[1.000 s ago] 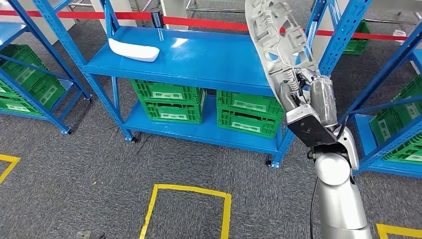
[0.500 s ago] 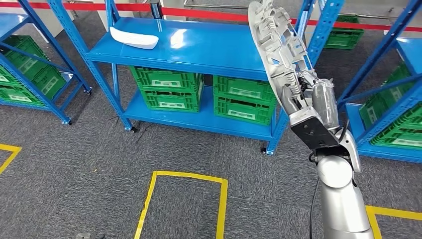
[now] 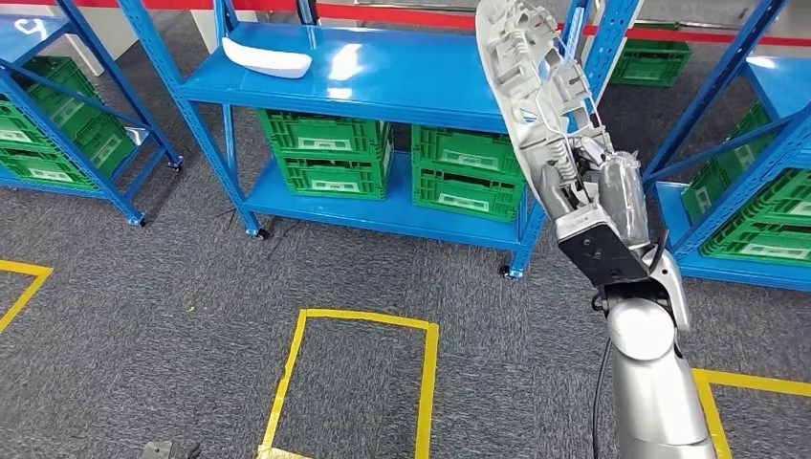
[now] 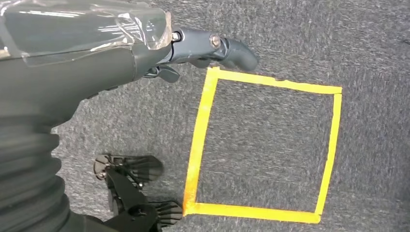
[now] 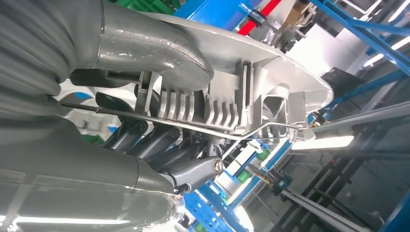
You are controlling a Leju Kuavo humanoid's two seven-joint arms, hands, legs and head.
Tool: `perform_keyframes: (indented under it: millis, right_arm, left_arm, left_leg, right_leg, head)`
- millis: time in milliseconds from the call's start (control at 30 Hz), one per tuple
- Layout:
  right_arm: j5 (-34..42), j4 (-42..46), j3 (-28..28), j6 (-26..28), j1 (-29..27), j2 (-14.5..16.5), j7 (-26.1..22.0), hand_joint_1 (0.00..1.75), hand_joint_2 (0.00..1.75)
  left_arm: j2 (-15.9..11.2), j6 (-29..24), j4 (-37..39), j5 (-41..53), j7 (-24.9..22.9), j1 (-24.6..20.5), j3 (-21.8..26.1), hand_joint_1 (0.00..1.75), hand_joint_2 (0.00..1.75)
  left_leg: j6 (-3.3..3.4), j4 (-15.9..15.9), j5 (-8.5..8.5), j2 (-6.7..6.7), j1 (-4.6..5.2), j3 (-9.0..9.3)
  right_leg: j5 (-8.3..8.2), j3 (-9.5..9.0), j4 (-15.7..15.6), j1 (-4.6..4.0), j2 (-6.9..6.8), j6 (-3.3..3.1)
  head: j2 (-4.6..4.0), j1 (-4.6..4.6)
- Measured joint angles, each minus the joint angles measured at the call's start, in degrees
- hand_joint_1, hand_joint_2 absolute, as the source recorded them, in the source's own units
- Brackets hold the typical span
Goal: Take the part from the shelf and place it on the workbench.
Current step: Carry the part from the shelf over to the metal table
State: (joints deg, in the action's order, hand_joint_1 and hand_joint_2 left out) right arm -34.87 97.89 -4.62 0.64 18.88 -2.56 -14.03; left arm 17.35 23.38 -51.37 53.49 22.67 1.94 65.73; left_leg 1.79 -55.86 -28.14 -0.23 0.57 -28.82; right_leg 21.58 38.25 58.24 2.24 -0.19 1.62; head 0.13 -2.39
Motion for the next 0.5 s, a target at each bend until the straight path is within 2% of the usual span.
perform_keyframes:
  millis: [33,67,133,167,200,233,267,300,333,367,400,433,467,500]
  right_arm:
    - [0.0,0.1,0.3,0.0,-0.2,-0.2,0.0,1.75,1.75]
    - [0.1,0.1,0.6,0.0,-0.4,-0.4,0.0,1.75,1.75]
    - [0.3,0.1,1.2,0.0,-0.8,-0.9,-0.2,1.75,1.75]
    - [0.4,0.1,1.4,0.1,-1.1,-1.2,-0.3,1.75,1.75]
    - [0.5,0.1,1.7,0.1,-1.4,-1.5,-0.4,1.75,1.75]
    - [0.6,0.1,1.9,0.2,-1.8,-1.7,-0.5,1.75,1.75]
    - [0.6,0.1,2.0,0.3,-2.0,-2.0,-0.6,1.75,1.75]
    - [0.7,0.1,2.1,0.4,-2.2,-2.2,-0.7,1.75,1.75]
    - [0.7,0.2,2.1,0.5,-2.3,-2.3,-0.8,1.75,1.75]
    - [0.8,0.2,2.2,0.5,-2.4,-2.4,-0.8,1.75,1.75]
    - [0.9,0.2,2.2,0.6,-2.5,-2.6,-0.8,1.75,1.75]
    - [1.1,0.2,2.2,0.6,-2.7,-2.7,-0.8,1.75,1.75]
    - [1.2,0.2,2.3,0.7,-2.9,-2.8,-0.7,1.75,1.75]
    - [1.4,0.2,2.2,0.7,-3.0,-2.9,-0.6,1.75,1.75]
  left_arm:
    - [0.1,0.0,0.0,0.0,0.0,0.0,0.0,0.00,1.75]
    - [0.1,0.1,0.0,0.1,0.0,-0.1,0.0,0.00,1.75]
    - [0.3,0.1,0.0,0.3,-0.1,-0.1,0.0,0.00,1.75]
    - [0.4,0.2,0.0,0.4,-0.1,-0.1,0.0,0.00,1.75]
    - [0.5,0.1,0.1,0.4,-0.1,-0.1,0.0,0.00,1.75]
    - [0.5,0.1,0.2,0.5,-0.1,-0.1,0.0,0.00,1.75]
    - [0.6,0.0,0.3,0.5,-0.1,-0.1,0.0,0.00,1.75]
    - [0.6,-0.1,0.4,0.6,-0.1,-0.1,0.0,0.00,1.75]
    - [0.6,-0.2,0.5,0.6,-0.1,-0.1,0.0,0.00,1.75]
    - [0.6,-0.4,0.7,0.7,-0.1,-0.1,0.0,0.00,1.75]
    - [0.6,-0.6,0.8,0.7,0.0,-0.1,0.0,0.00,1.75]
    - [0.5,-0.9,1.0,0.7,0.1,-0.2,-0.1,0.00,1.75]
    - [0.4,-1.3,1.3,0.8,0.2,-0.2,-0.1,0.00,1.75]
    - [0.2,-1.6,1.6,0.8,0.3,-0.2,-0.1,0.00,1.75]
  left_leg:
    - [0.55,0.8,1.15,0.17,-0.04,-0.34]
    - [0.94,1.5,2.30,0.33,-0.13,-0.85]
    - [1.33,1.6,3.98,0.48,0.05,-2.64]
    - [1.31,1.5,4.73,0.49,0.13,-3.64]
    - [1.28,1.4,5.46,0.50,0.19,-4.68]
    - [1.18,1.2,6.15,0.50,0.19,-5.76]
    - [1.01,0.9,6.78,0.51,0.16,-6.89]
    - [0.79,0.3,7.32,0.51,0.13,-8.01]
    - [0.52,-0.4,7.74,0.54,0.19,-9.21]
    - [0.22,-1.1,8.17,0.56,0.24,-10.17]
    - [-0.07,-1.6,8.60,0.59,0.29,-10.88]
    - [-0.37,-1.8,9.08,0.61,0.31,-11.34]
    - [-0.67,-1.8,9.66,0.58,0.25,-11.54]
    - [-1.01,-1.9,9.54,0.51,0.14,-11.83]
  right_leg:
    - [1.12,0.51,0.8,-0.18,0.07,-0.26]
    - [3.21,1.31,2.6,-0.36,0.12,-0.74]
    - [8.52,3.11,9.5,-0.47,0.15,-1.56]
    - [10.03,3.61,13.0,-0.49,0.15,-1.44]
    - [10.41,3.48,15.5,-0.48,0.15,-0.99]
    - [9.68,2.51,16.0,-0.44,0.13,-0.34]
    - [8.51,0.55,14.4,-0.37,0.11,0.29]
    - [7.70,-2.29,11.1,-0.29,0.07,0.69]
    - [7.89,-5.57,6.7,-0.34,0.06,0.76]
    - [8.57,-7.95,3.2,-0.44,0.06,0.51]
    - [9.42,-9.30,0.7,-0.59,0.09,0.14]
    - [9.93,-9.59,-0.3,-0.79,0.14,-0.28]
    - [9.61,-8.94,-0.2,-0.68,0.12,-0.72]
    - [9.08,-8.53,-0.2,-0.55,0.07,-1.11]
  head:
    - [0.00,0.10]
    - [0.00,0.20]
    - [0.00,0.28]
    - [0.00,0.27]
    - [0.00,0.27]
    - [0.00,0.28]
    - [0.00,0.29]
    - [0.00,0.30]
    - [0.00,0.32]
    - [0.00,0.23]
    - [0.00,0.24]
    - [0.00,0.22]
    - [0.00,0.22]
    - [0.00,0.34]
